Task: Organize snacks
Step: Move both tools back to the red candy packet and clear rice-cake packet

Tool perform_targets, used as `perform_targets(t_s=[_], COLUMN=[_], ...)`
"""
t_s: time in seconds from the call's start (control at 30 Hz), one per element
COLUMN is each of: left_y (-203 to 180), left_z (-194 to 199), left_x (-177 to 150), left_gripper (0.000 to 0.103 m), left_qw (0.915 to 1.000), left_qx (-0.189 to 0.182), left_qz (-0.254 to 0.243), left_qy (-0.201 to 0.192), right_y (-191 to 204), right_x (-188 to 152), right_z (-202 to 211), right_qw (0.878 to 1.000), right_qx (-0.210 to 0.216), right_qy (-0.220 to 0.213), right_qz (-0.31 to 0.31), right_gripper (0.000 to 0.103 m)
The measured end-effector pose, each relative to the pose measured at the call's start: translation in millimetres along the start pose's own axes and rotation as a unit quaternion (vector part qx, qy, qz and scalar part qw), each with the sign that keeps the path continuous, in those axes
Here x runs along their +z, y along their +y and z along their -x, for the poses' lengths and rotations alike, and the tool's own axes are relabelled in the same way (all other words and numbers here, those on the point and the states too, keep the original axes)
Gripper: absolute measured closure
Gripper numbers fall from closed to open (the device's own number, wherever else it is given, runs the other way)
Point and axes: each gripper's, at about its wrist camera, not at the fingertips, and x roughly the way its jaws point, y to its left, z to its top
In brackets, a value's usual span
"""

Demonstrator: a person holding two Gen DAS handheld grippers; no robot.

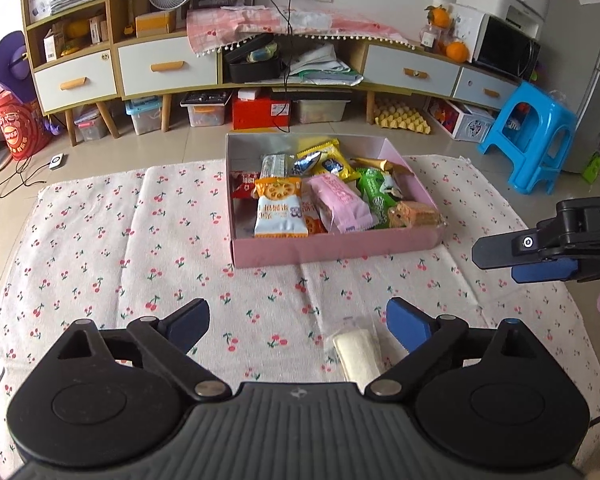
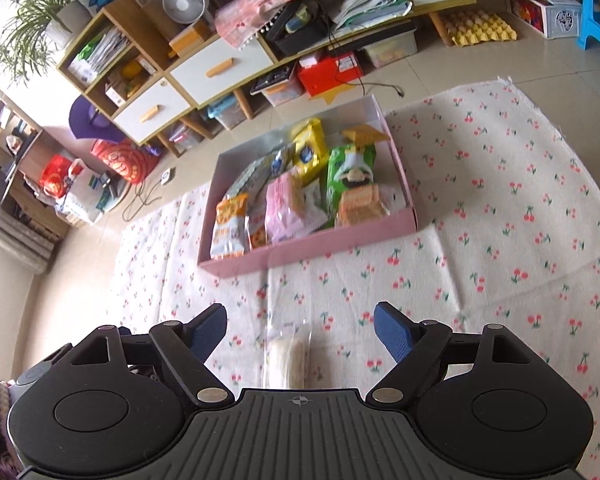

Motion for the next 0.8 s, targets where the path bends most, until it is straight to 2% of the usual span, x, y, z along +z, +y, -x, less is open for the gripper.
perform_targets(t_s=[0.23,0.4,0.67,0.8], left_y=[7.9,3.4,-3.9,-12.2], left_z=[7.8,13.7,12.9,8.9], left_x=[-33.8,-51.1,-82.5,-94.4], left_gripper=[0.006,0.006,0.007,0.011], left_qw=[0.9999,0.9989,0.9947,0.9893], left_qx=[-0.013,-0.025,-0.06,-0.087], left_qz=[-0.006,-0.037,-0.063,-0.078], left_qy=[0.006,0.013,0.055,0.088], right_y=[-4.4,-6.1,-10.5,-10.1], right_x=[-33.0,-50.8,-63.0,-66.0], right_z=[-7.0,-4.7,-16.0,-22.8], right_qw=[0.999,0.997,0.994,0.993], right_qx=[-0.002,-0.013,-0.042,-0.053], right_qy=[0.025,0.013,0.027,0.036], right_qz=[0.035,0.079,0.098,0.099], right_gripper=[0.018,0.017,0.017,0.017])
